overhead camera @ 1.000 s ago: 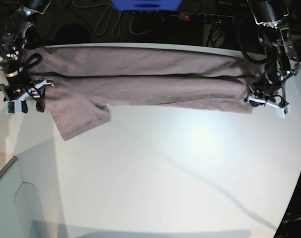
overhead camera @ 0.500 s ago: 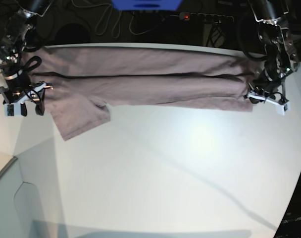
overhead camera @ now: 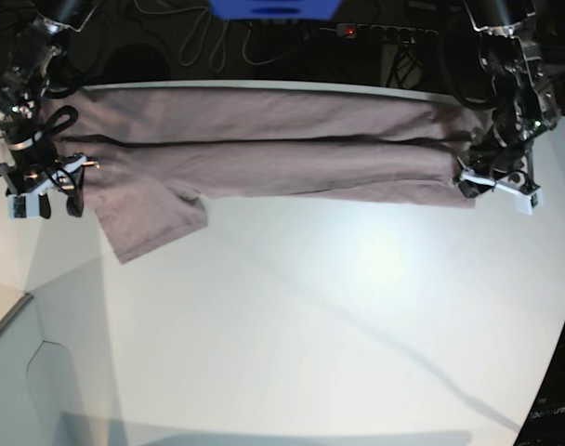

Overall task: Layout the t-shirt on the table in an organized manner, then fold the t-shirt properly
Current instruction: 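Lower the folded edge with both grippers and hold it in place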

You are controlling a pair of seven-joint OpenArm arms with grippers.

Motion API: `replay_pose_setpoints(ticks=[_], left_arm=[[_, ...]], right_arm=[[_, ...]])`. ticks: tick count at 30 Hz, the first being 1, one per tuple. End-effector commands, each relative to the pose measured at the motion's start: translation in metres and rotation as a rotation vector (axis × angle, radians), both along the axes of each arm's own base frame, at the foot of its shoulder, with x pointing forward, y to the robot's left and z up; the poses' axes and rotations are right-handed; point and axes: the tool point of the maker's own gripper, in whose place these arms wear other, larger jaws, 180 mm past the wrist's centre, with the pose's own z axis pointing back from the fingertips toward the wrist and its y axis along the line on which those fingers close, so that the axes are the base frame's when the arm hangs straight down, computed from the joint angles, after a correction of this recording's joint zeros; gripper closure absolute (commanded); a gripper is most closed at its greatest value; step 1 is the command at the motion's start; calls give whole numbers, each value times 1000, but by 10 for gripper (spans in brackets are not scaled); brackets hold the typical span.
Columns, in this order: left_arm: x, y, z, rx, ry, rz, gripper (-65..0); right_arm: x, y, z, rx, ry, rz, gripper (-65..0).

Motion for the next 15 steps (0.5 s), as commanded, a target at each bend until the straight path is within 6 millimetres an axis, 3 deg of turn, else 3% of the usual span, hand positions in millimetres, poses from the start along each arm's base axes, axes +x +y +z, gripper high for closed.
replay_pose_setpoints(ticks=[1, 5, 15], left_arm=[[8, 7, 11, 20, -38, -1, -189], [9, 6, 11, 19, -39, 0, -161], [12, 8, 14, 21, -48, 5, -162]], right_arm=[[8, -5, 16, -12, -59, 0, -354], [8, -5, 16, -12, -58, 0, -354], [7, -5, 15, -12, -56, 0, -354]])
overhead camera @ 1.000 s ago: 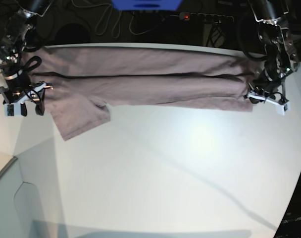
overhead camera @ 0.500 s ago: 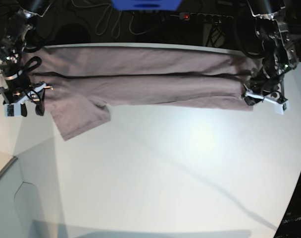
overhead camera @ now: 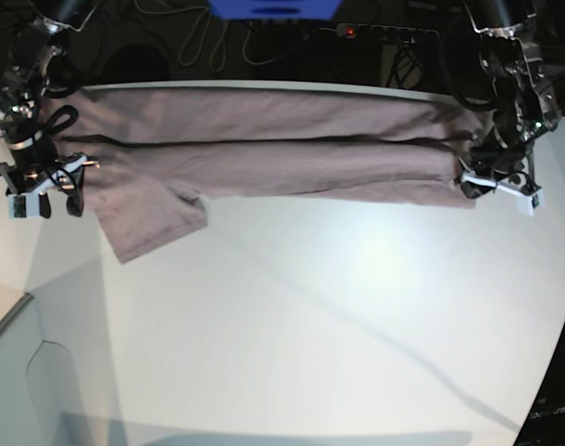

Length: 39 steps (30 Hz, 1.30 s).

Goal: Layout the t-shirt on the table in an organized manner, then fold the t-shirt properly

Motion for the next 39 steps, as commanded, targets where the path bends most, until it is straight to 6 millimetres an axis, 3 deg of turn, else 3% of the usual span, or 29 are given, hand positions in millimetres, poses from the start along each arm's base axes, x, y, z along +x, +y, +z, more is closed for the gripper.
replay_pose_setpoints(ticks=[1, 13, 20, 30, 32, 35, 39], left_arm=[[10, 8, 13, 22, -44, 5, -162], [11, 11, 14, 26, -44, 9, -162], [5, 12, -7, -4, 7, 31, -162], [11, 12, -3, -3, -8, 27, -156], [14, 11, -1, -5, -14, 24, -129], [15, 11, -1, -9, -16, 21, 0], [15, 10, 0, -10, -17, 20, -2]], right_arm=[[8, -5, 16, -12, -59, 0, -354], [7, -5, 16, -12, -57, 0, -354], [7, -5, 15, -12, -56, 0, -354], [6, -5, 15, -12, -54, 0, -354], [7, -5, 16, -12, -57, 0, -354], [9, -5, 16, -12, -60, 0, -354], [9, -5, 17, -12, -62, 0, -354]])
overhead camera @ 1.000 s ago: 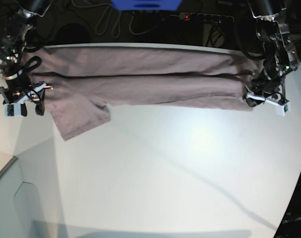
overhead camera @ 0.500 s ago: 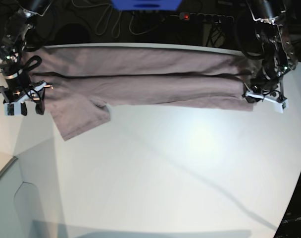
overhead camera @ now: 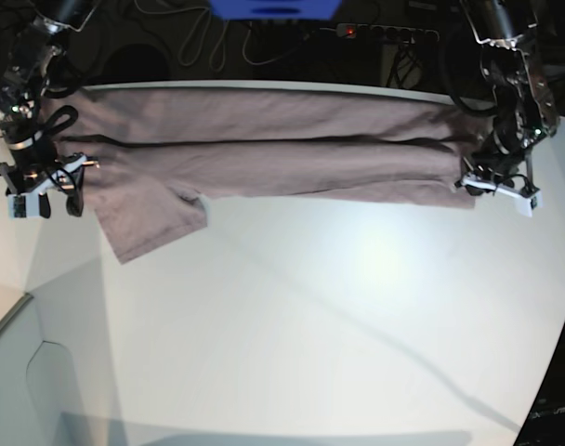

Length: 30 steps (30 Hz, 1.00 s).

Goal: Layout the t-shirt on the table in an organized manner, then fold the t-shirt properly

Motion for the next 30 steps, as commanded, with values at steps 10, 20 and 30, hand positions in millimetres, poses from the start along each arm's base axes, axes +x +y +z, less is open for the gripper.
replay_pose_setpoints(ticks=[10, 20, 30], left_arm=[[23, 6, 49, 66, -138, -23, -1], [26, 7, 54, 71, -150, -26, -1], [42, 7, 64, 72, -183, -25, -1]], right_arm=[[60, -8, 8, -21, 65, 65, -353], [105, 23, -27, 52, 201, 186, -354], [118, 50, -45, 50, 258, 270, -355]])
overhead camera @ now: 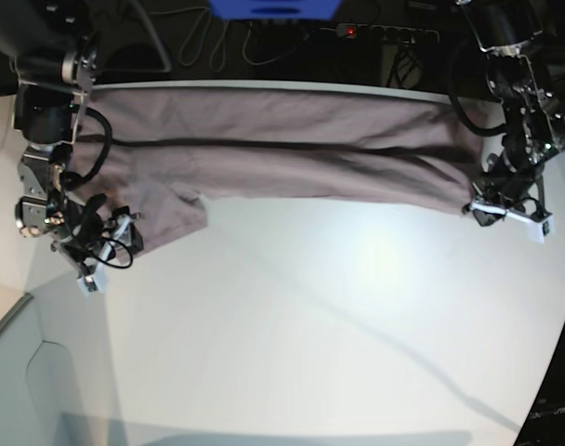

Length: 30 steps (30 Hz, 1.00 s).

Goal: Layout the t-shirt on the table in an organized manner, then fold the t-shirt properly

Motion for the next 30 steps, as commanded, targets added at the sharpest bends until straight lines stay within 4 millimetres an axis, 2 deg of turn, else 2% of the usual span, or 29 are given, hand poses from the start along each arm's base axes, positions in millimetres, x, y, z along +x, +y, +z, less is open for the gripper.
replay_pose_setpoints(ticks=[1, 8, 12, 14, 18, 23, 26, 28, 30], left_arm=[[15, 6, 19, 19, -63, 3, -1], [18, 6, 21, 19, -69, 3, -1], [18, 6, 21, 19, -71, 3, -1], [18, 6, 21, 19, -71, 3, -1], [22, 5, 17, 5, -63, 6, -1], [21, 6, 12, 0, -52, 10, -1], [29, 6, 19, -1, -71, 9, -1], [29, 5, 18, -1, -70, 6, -1], [30, 5, 19, -1, -73, 5, -1]], right_arm=[[22, -7, 23, 3, -91, -20, -355], [28, -39, 28, -59, -126, -149, -355], [31, -49, 30, -78, -143, -205, -355], [29, -48, 26, -68, -151, -211, -355], [18, -45, 3, -39, -102, -222, -355], [18, -43, 3, -30, -117, -223, -354], [18, -42, 3, -28, -117, -221, -353], [19, -32, 0, -13, -112, -215, -352], [18, -31, -1, -11, -109, -215, -352]])
